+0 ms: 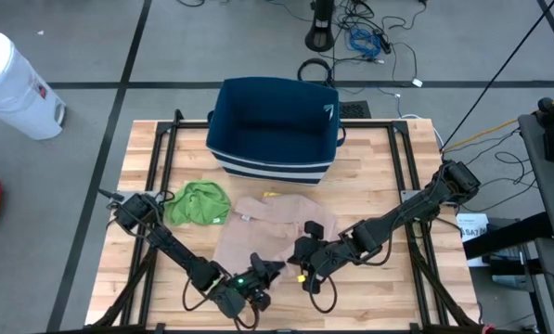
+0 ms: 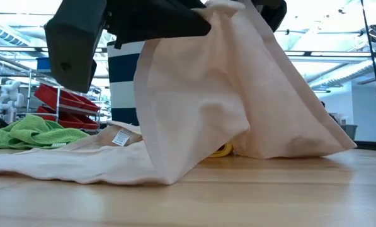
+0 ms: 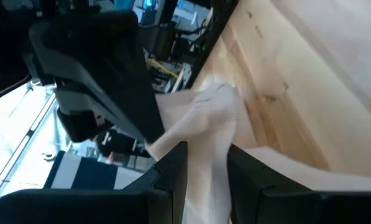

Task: Fold towel
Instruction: Fold the brown towel

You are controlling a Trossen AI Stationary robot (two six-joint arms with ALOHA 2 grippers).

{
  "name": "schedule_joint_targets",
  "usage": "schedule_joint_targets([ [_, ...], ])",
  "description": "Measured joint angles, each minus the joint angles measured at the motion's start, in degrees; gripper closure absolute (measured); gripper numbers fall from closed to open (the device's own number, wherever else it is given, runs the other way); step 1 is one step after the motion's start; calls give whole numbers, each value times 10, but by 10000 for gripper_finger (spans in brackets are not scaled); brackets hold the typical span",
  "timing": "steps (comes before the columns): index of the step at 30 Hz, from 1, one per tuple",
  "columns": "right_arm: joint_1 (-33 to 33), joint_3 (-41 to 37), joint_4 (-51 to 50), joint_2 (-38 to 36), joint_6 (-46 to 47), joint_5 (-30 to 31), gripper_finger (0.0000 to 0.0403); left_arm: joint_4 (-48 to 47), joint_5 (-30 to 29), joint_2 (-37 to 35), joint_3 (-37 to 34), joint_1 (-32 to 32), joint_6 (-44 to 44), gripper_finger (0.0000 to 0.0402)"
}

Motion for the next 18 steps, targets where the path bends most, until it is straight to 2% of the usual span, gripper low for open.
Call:
schedule_joint_targets([
  [10,-1,0,6,0,-2,0,403,21,8,0,0,4,-15,316],
  [18,-1,0,0,0,-5,-1,402,29,5,0,0,0,-2,394],
])
